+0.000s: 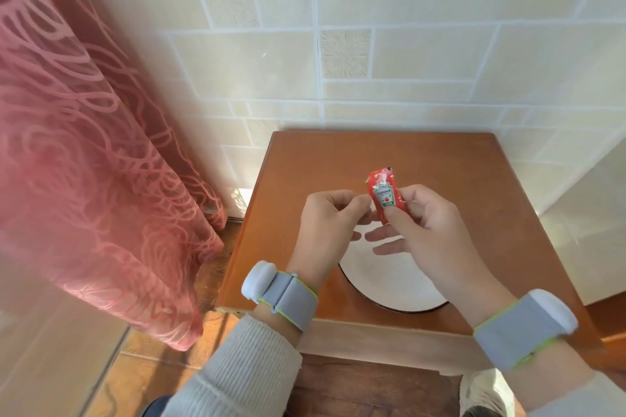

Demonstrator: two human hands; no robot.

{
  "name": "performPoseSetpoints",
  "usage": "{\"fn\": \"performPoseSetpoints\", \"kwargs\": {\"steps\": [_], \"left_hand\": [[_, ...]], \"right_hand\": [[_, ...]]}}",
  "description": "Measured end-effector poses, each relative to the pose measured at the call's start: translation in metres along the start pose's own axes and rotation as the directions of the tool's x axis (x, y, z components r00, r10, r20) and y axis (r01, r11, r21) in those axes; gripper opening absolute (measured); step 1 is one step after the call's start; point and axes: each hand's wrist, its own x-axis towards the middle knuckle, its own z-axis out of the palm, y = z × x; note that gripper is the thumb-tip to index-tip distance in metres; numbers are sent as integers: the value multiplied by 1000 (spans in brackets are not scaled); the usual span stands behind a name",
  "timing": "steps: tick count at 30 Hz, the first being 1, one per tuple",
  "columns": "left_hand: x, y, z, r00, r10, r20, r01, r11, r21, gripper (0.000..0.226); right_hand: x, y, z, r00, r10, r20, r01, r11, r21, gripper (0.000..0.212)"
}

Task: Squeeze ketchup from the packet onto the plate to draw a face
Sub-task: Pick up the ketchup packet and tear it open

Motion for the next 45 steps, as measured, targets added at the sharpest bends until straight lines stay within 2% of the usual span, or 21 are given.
{"fn": "performPoseSetpoints", "kwargs": {"steps": [3,7,14,19,33,37,42,45], "left_hand": [[0,-3,0,1000,-1,13,1,1000,-12,20],[-1,0,3,995,64,71,-61,997,-53,20],[4,-7,0,993,33,114,-31,999,-22,24],[7,-11,-1,992,-25,127,32,998,-51,25],[7,-11,-1,989,-28,145,40,996,-78,28],[6,-11,-1,984,-29,174,45,995,-86,24],[11,-5,-13,998,13,65,-10,999,-47,15],[11,-2,-17,994,54,97,-57,998,27,13]], "right_hand": [[-2,-2,-3,986,153,70,-167,941,296,19],[-3,0,-1,965,202,170,-254,885,390,23],[-2,-2,-5,967,194,167,-234,933,275,34],[-1,1,-8,996,67,53,-72,992,101,28],[1,5,-11,999,-10,47,6,996,95,19],[2,4,-14,995,-27,99,18,996,88,16],[5,0,-27,987,-45,155,59,995,-86,15],[5,0,-34,979,-40,200,86,970,-228,21]]}}
